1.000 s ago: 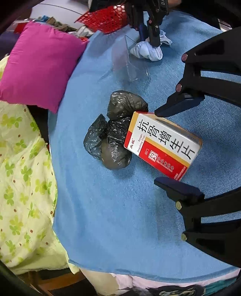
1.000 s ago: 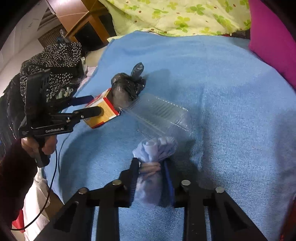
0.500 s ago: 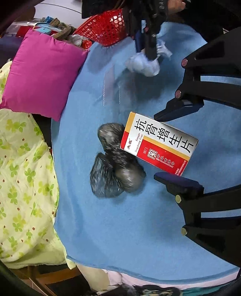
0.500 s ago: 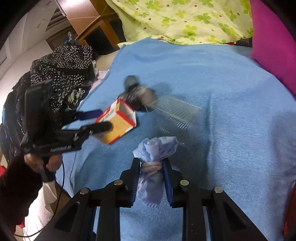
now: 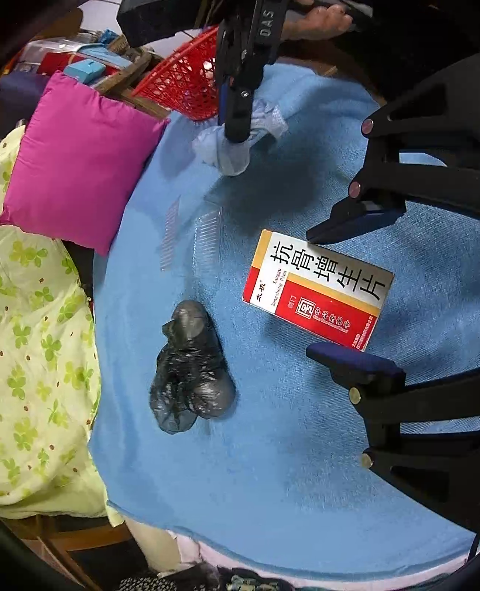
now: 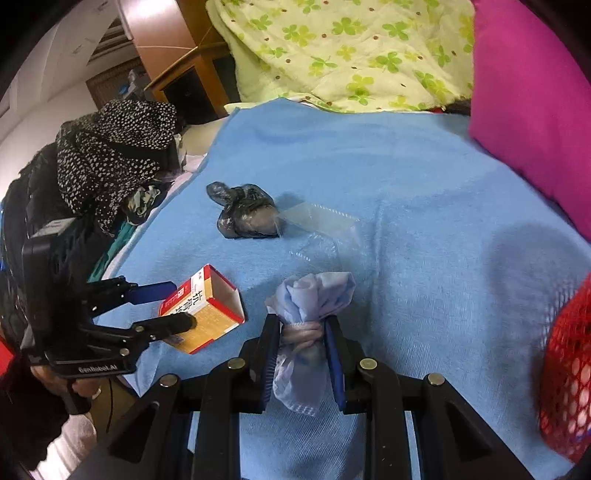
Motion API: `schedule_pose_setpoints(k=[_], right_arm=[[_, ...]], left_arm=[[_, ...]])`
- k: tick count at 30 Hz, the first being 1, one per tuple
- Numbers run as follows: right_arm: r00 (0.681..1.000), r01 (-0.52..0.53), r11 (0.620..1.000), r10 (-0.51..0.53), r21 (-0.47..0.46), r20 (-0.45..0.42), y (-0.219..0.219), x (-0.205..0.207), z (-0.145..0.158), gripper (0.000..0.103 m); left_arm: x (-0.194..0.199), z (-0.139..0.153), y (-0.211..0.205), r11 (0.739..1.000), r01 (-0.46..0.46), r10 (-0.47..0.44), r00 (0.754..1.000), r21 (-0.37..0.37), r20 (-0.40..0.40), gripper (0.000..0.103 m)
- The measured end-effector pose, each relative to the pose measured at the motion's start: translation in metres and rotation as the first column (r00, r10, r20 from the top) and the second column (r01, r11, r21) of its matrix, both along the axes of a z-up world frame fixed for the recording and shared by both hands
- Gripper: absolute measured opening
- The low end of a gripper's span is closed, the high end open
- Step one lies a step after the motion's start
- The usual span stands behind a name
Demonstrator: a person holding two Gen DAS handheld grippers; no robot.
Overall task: Collect trash
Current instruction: 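Carry the light blue cloth toward the red basket with the right tool while the left tool holds the box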
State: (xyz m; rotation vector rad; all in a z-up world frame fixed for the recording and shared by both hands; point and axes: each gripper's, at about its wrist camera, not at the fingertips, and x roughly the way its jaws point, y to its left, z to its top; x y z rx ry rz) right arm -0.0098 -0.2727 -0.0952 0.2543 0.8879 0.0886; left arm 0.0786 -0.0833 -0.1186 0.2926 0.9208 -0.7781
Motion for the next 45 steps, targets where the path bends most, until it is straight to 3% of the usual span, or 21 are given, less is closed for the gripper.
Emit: schedule_pose_setpoints(k=[11, 19, 33, 45], right_arm=[[0.998, 0.018, 0.998, -0.022, -0.059, -0.066, 0.003, -0.002, -0.019, 0.027], [0.999, 0.036, 0.998, -0.037, -0.048, -0.031, -0.005, -0.006, -0.012, 0.027], [0.994, 0.081, 0.996, -0.079, -0.035, 0.074, -0.031, -0.028, 0.018, 0.027], [0.989, 0.094, 0.995, -0.089, -0.033, 0.121, -0.040, -0.036, 0.031, 0.027]], left_arm=[[-0.024, -0.003, -0.019, 0.990, -0.049, 0.031, 0.990, 0.131, 0.135, 0.057], [-0.040, 0.006, -0.033, 0.982, -0.074, 0.036, 0.976, 0.171, 0.217, 0.056], [-0.072, 0.067, -0.072, 0.976, -0.106, 0.021, 0.915, 0.190, 0.404, 0.056], [-0.089, 0.083, -0.080, 0.970, -0.170, 0.079, 0.895, 0.172, 0.439, 0.056]])
